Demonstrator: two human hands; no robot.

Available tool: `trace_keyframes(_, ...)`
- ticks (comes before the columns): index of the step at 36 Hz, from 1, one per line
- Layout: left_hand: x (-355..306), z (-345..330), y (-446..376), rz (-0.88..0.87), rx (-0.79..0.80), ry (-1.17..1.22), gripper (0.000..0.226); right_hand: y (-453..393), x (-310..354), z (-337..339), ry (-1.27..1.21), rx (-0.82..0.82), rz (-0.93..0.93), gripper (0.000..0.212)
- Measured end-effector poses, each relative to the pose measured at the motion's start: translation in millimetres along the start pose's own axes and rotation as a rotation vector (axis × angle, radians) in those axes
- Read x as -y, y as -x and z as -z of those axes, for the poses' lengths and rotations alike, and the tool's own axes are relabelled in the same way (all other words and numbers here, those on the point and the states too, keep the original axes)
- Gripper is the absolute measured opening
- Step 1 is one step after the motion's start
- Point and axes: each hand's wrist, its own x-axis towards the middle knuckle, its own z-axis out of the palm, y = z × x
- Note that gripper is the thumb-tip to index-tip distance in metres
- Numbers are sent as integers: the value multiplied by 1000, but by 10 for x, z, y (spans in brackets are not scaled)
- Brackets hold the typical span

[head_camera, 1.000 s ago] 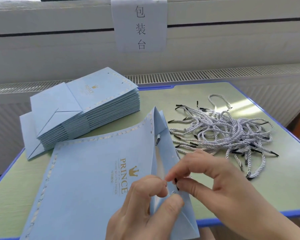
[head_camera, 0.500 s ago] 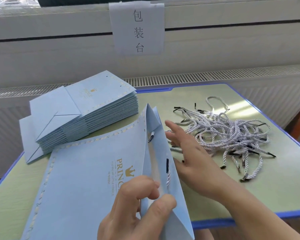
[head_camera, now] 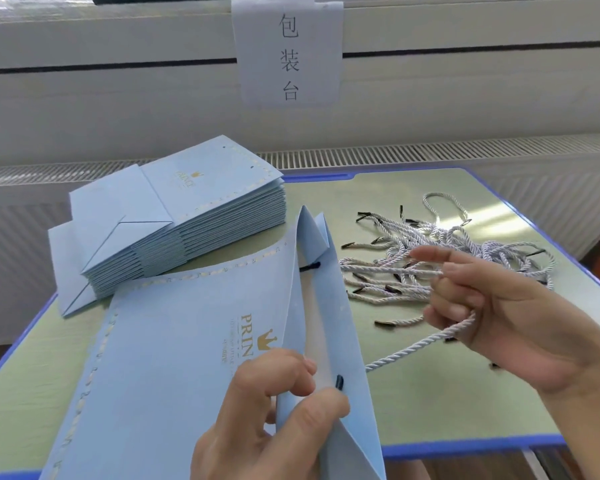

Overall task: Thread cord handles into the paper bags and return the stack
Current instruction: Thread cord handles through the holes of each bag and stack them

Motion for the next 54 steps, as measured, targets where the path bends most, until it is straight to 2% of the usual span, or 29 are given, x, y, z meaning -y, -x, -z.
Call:
trace_keyframes(2,-30,-20,-18,119,-93,72,19,12,24,19,-23,-26,13,80)
trace_keyframes(4,-70,60,-5,222,-87,223,21,14,34,-8,-11,-93,33,72)
trace_keyframes(7,-52,136,-82,267,38,328,27,39,-19,-73,287,-209,112,27)
trace_keyframes(9,-41,105,-101,164,89,238,34,84,-83,-140,609,-196,171,20)
trace_keyframes(11,-18,27,-91,-10,114,21,22,126,-162,-201,870,-53,138,17)
trace_keyframes(12,-41,-14,-106,-81,65,-113,15,134,-197,-202,1021,-6,128,17)
trace_keyframes(14,-87,-61,-97,-220,-6,-294,28,103,-234,-157,1321,-77,203,11)
trace_keyframes(16,-124,-56,-113,-225,-57,-322,32,80,-183,-124,1486,-223,333,15)
trace_keyframes(19,-138,-54,-140,-249,-87,-404,34,33,-72,-25,1631,-325,381,14)
trace_keyframes(23,-171,-130,-182,-270,-83,-514,30,-26,-8,66,1888,-194,296,15)
trace_keyframes(29,-188,-204,-227,-308,-53,-524,24,-118,-35,91,2002,-113,288,8)
trace_keyframes(31,-194,-225,-234,-335,-47,-509,31,-136,-34,85,2027,-115,285,7)
trace_keyframes(33,-204,-245,-248,-343,-41,-501,46,-150,-36,95,2047,-115,289,8)
trace_keyframes(36,-173,-294,-243,-393,-6,-532,51,-187,-41,164,1900,-186,463,12)
trace_keyframes(39,-153,-352,-241,-436,27,-542,62,-200,58,135,1346,-328,553,12)
trace_keyframes(41,-161,-371,-248,-437,45,-534,74,-205,177,47,953,-312,600,14)
trace_keyframes(43,-158,-377,-249,-451,55,-536,74,-192,319,-60,593,-255,653,17)
trace_keyframes(45,-137,-375,-247,-473,65,-536,72,-171,467,-158,335,-158,683,13)
trace_keyframes(48,-122,-364,-245,-489,85,-527,70,-166,660,-250,191,-54,704,10)
trace_keyframes(50,-112,-365,-238,-490,87,-520,66,-207,752,-291,245,-37,684,18)
trace_keyframes(52,-83,-373,-220,-504,113,-520,46,-268,810,-314,365,-37,674,22)
trace_keyframes(54,-55,-368,-186,-515,178,-495,13,-322,857,-326,457,-57,711,25)
